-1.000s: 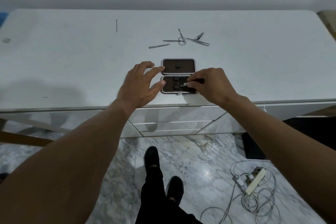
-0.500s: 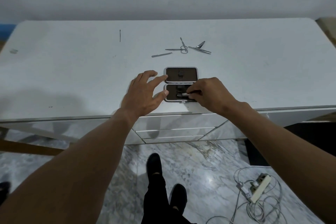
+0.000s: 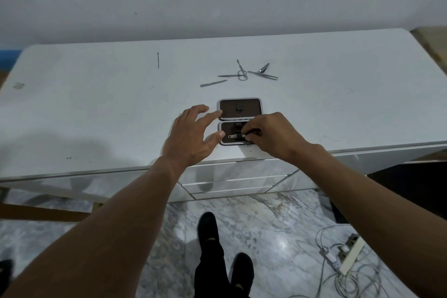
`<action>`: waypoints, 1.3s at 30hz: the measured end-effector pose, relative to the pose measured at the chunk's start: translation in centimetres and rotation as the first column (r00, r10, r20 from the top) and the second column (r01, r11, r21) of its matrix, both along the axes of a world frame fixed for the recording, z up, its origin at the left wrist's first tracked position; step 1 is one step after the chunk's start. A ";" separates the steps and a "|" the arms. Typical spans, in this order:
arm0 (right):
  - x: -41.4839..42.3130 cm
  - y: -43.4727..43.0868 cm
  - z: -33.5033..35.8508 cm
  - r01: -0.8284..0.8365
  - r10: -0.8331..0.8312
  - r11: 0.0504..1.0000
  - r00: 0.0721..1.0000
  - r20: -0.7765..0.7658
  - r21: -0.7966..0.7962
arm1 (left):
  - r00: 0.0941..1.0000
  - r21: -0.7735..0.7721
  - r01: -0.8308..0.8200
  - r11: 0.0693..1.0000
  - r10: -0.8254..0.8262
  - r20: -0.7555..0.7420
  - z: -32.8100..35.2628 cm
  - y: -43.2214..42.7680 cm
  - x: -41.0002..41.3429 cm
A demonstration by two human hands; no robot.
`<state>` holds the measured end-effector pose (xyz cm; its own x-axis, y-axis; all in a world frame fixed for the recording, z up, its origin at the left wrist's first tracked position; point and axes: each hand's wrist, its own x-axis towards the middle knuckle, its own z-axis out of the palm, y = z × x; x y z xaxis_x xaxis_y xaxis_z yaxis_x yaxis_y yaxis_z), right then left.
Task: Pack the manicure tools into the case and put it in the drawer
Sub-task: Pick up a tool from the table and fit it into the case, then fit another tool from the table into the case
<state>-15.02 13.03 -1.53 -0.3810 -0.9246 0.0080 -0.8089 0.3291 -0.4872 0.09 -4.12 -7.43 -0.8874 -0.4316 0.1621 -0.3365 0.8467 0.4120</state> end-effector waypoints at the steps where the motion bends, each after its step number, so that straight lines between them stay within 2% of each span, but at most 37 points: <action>1: 0.0 0.0 0.0 -0.001 0.001 1.000 1.000 0.001 0.004 | 1.000 -0.001 0.000 1.000 0.000 0.002 0.0 0.0 0.0; 8: -0.6 -0.5 0.6 0.025 -0.025 1.000 0.999 0.028 0.016 | 1.000 0.014 -0.003 1.000 0.003 0.010 0.4 0.2 0.1; 13: -2.9 -2.9 1.9 0.240 -0.244 0.969 0.968 -0.063 -0.061 | 1.000 0.009 -0.002 1.000 0.002 0.028 0.5 0.3 0.1; 20: -8.8 -8.3 1.5 0.469 -0.447 0.880 0.873 -0.196 0.080 | 1.000 0.031 -0.007 0.999 0.006 0.024 0.4 0.4 0.0; 26: -11.3 -11.1 0.1 0.491 -0.450 0.846 0.866 -0.217 0.207 | 1.000 0.014 -0.020 1.000 0.020 0.007 0.5 0.4 0.0; 33: -12.1 -12.1 0.2 0.535 -0.492 0.835 0.830 -0.262 0.127 | 0.999 0.007 -0.012 1.000 0.012 0.038 0.9 0.4 -0.1; 39: -12.5 -12.2 1.0 0.612 -0.582 0.781 0.785 -0.215 0.121 | 0.999 0.007 -0.008 1.000 0.007 0.041 1.1 0.3 -0.2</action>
<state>-27.54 0.82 -0.49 -0.8642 -0.5026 -0.0226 -0.4806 0.8380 -0.2585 -0.11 -3.85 -6.38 -0.8900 -0.4392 0.1222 -0.3596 0.8411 0.4041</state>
